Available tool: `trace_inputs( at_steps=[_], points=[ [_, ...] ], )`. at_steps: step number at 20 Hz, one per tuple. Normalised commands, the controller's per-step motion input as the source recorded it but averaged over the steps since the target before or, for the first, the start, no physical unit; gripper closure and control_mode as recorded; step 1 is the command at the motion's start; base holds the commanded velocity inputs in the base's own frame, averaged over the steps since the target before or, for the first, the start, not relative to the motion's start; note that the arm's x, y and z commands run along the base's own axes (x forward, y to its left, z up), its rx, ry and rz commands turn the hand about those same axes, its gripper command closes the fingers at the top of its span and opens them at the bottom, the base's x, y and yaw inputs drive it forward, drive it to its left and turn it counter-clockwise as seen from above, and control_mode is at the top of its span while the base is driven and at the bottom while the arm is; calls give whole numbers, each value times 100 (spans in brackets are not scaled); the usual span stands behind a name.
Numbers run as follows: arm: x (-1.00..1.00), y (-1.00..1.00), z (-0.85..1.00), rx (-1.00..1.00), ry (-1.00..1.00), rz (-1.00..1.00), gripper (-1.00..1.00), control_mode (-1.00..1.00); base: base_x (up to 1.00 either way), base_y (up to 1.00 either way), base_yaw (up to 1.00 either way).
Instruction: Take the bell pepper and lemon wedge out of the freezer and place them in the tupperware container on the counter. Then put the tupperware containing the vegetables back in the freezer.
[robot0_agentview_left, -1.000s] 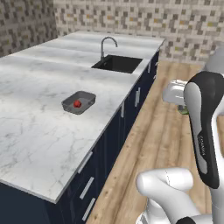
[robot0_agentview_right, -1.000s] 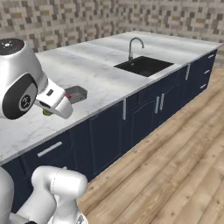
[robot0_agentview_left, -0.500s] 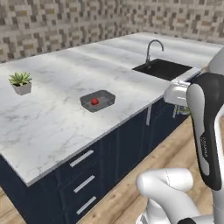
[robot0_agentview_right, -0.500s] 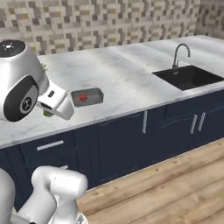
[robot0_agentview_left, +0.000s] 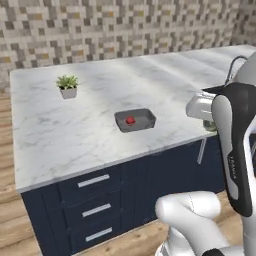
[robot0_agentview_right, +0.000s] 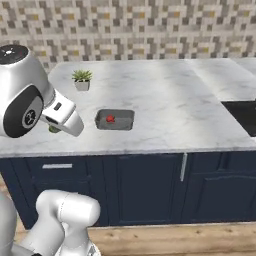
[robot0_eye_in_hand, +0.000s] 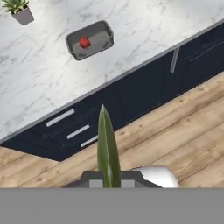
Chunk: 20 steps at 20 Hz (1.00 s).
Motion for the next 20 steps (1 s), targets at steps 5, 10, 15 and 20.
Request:
trace_inputs(
  at_steps=[5,10,15,20],
  points=[
    [0,0,0,0,0,0,100,100,64,-73,53],
    [0,0,0,0,0,0,100,100,59,-42,36],
    [0,0,0,0,0,0,100,100,64,-19,25],
    [79,-25,-59,0,1,21,100,-100,0,0,0]
  ],
)
